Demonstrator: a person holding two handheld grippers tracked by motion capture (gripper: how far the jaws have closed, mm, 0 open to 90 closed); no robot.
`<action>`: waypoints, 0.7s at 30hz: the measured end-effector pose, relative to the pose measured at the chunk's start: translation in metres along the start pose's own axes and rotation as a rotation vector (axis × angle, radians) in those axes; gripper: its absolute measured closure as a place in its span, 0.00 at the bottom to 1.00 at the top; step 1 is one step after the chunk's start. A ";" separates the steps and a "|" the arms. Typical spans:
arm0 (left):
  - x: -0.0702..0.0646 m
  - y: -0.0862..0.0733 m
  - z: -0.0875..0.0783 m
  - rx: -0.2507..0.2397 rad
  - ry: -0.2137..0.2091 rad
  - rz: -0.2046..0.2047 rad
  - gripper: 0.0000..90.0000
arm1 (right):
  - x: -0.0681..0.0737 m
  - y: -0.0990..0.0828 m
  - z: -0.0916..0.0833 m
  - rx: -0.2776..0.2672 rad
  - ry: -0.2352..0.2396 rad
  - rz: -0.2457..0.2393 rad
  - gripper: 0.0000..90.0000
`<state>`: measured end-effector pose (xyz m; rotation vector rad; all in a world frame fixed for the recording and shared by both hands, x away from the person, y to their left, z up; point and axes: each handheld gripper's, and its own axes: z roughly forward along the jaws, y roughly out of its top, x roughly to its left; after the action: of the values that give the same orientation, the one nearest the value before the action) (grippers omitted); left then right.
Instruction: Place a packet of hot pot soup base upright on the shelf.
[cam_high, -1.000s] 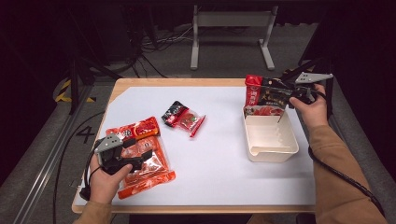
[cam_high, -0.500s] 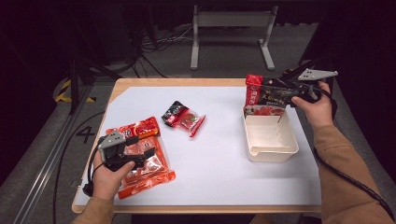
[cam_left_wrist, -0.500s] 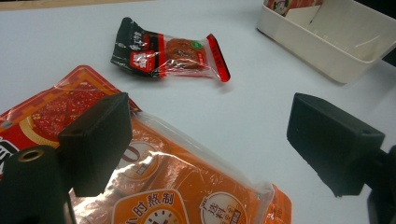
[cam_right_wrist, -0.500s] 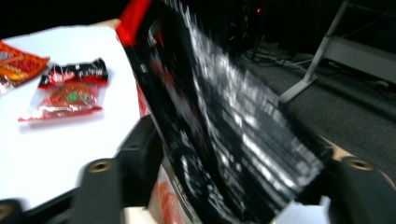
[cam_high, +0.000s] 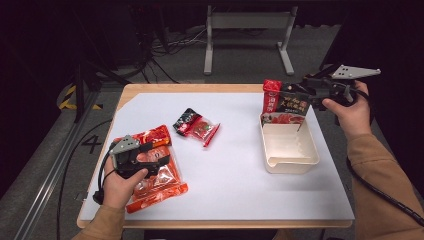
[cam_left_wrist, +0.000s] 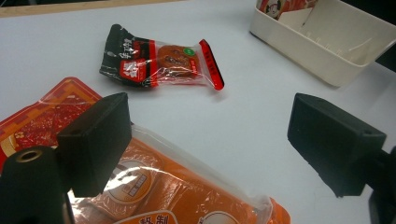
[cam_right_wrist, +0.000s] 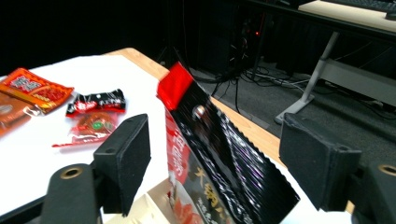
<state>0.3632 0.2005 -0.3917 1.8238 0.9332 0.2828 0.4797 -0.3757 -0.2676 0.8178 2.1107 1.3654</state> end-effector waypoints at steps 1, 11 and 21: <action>0.000 0.000 0.000 -0.002 -0.001 -0.003 0.16 | 0.003 0.002 -0.002 -0.004 -0.001 0.000 0.27; 0.007 0.006 -0.006 0.006 0.050 0.007 0.16 | 0.036 0.017 -0.020 -0.014 -0.011 -0.010 0.26; 0.016 0.009 -0.016 0.038 0.084 0.010 0.16 | 0.069 0.014 -0.028 -0.011 0.002 0.000 0.26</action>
<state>0.3686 0.2216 -0.3805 1.8637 0.9938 0.3523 0.4156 -0.3399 -0.2498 0.8125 2.1029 1.3777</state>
